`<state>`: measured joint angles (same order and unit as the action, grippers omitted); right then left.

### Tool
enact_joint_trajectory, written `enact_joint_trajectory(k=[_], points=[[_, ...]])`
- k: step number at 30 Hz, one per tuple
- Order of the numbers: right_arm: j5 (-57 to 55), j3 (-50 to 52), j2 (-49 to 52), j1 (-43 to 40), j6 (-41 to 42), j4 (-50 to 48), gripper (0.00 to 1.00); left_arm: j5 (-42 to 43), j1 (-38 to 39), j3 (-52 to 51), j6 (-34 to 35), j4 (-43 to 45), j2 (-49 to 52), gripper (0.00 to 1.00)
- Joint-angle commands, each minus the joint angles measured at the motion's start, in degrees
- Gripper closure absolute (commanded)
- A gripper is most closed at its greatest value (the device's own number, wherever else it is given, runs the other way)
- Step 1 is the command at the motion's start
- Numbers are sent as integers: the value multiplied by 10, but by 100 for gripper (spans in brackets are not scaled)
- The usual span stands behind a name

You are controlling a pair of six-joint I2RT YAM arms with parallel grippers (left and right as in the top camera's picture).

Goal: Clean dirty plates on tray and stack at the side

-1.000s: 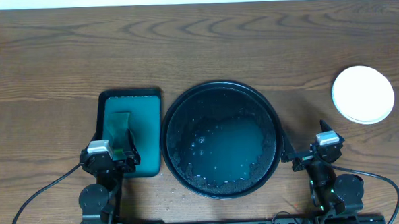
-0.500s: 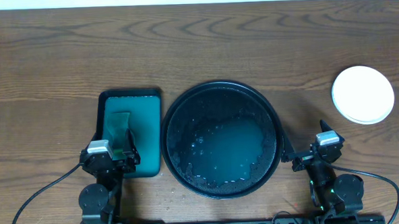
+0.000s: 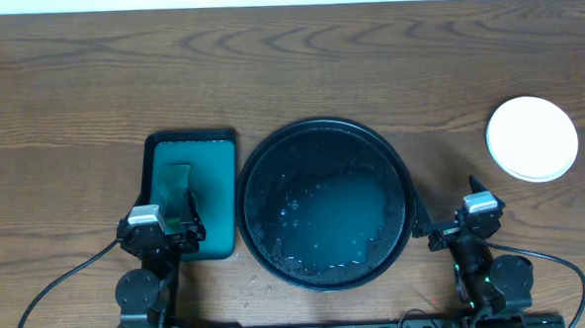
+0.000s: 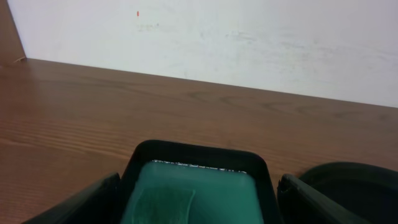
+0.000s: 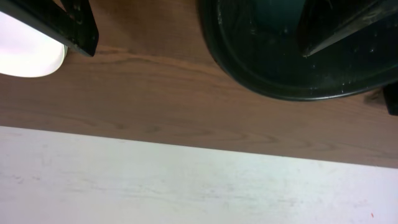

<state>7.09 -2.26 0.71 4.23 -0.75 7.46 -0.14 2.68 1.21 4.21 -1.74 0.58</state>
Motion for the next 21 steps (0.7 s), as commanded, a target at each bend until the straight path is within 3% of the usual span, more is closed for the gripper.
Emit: enact_joint_trajectory(k=[1, 21], points=[[5, 3, -4, -4, -10, -2, 1, -3, -2, -10, -7, -25, -3, 20], [5, 3, -4, -4, -10, -2, 1, -3, -2, -10, -7, -25, -3, 20]])
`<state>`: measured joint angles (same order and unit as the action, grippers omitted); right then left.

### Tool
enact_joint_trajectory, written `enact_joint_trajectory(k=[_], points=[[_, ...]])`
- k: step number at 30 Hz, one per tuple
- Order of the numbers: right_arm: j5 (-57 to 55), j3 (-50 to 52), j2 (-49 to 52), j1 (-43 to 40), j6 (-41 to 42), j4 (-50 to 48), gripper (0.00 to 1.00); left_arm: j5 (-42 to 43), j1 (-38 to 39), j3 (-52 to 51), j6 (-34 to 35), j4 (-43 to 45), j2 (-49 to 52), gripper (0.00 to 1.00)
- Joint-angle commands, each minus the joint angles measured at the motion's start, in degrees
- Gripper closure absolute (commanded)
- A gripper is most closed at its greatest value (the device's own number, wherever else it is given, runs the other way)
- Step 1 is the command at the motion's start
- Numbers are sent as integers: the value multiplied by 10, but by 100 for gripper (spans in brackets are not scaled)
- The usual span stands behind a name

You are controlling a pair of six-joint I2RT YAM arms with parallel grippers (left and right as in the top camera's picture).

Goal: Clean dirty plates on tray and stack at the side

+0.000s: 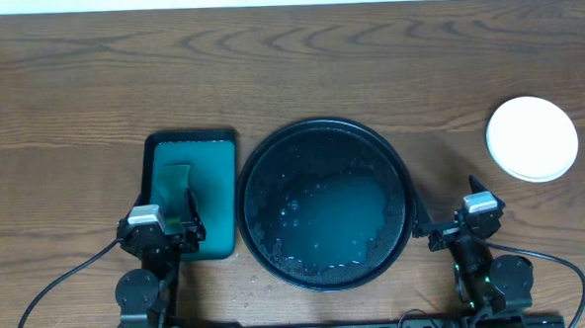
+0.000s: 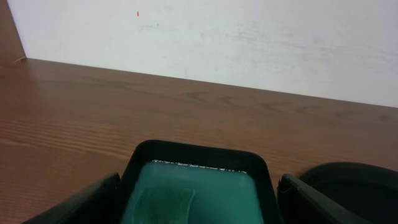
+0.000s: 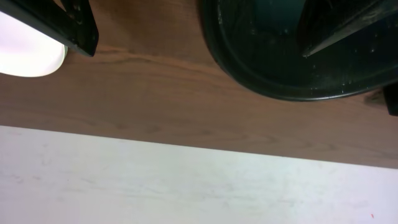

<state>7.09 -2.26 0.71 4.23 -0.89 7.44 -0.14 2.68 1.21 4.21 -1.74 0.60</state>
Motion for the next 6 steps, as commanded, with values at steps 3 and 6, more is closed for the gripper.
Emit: enact_joint_trajectory(k=[3, 6], points=[[5, 3, -4, -4, -9, -2, 1, -3, -2, -10, -7, -25, -4, 20], [5, 3, -4, -4, -9, -2, 1, -3, -2, -10, -7, -25, -4, 20]])
